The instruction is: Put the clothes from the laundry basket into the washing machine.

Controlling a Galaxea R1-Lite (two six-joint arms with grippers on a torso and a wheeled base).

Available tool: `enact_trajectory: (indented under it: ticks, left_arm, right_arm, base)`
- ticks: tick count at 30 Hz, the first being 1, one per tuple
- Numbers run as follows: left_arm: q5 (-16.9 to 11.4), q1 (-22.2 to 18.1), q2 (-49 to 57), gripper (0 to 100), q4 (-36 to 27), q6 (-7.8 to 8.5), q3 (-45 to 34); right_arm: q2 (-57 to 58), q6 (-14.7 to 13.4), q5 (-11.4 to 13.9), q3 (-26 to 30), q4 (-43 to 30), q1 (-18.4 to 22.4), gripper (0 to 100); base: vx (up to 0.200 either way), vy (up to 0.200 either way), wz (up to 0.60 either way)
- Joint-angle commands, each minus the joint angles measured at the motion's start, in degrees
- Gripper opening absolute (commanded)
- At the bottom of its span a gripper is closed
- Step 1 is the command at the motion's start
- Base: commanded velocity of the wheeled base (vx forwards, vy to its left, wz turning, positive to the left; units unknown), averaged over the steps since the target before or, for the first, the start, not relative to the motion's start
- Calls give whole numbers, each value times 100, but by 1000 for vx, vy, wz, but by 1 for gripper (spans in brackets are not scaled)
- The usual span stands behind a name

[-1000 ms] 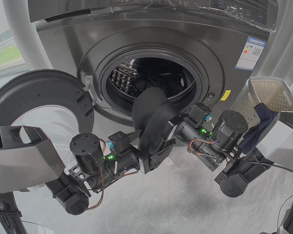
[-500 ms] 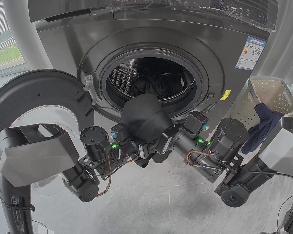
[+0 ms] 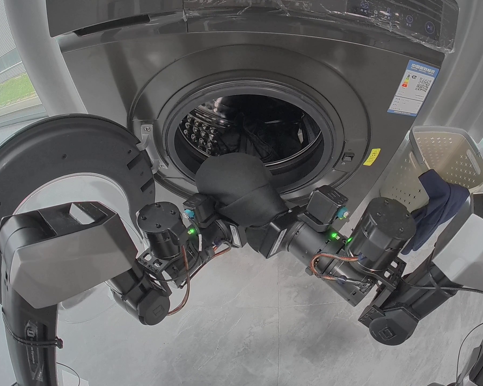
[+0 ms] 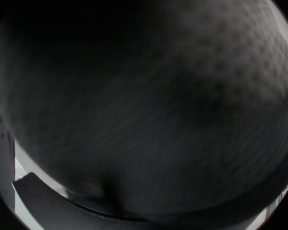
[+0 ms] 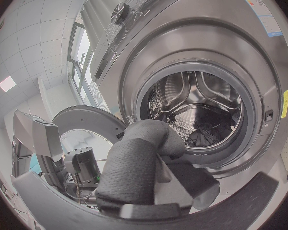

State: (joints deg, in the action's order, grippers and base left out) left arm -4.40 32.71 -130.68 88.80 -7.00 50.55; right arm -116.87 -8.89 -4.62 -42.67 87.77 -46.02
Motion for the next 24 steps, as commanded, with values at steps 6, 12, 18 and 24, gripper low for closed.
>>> enact_trajectory:
  ticks: [6,12,18,24]
  left_arm:
    - [176,-19,368,0,6,-170,-28]
    - [185,-19,790,0,6,-197,-441]
    - [176,-1,931,0,6,-241,-635]
    - [176,25,1168,0,6,-241,-793]
  right_arm:
    - [59,-87,-4,250,29,392,0]
    - [-64,-122,5,400,29,603,0]
    - [-117,-113,14,320,47,515,0]
    - [50,-113,31,593,47,462,100]
  base:
    - [0,0,0]
    - [0,0,0]
    - [0,0,0]
    - [0,0,0]
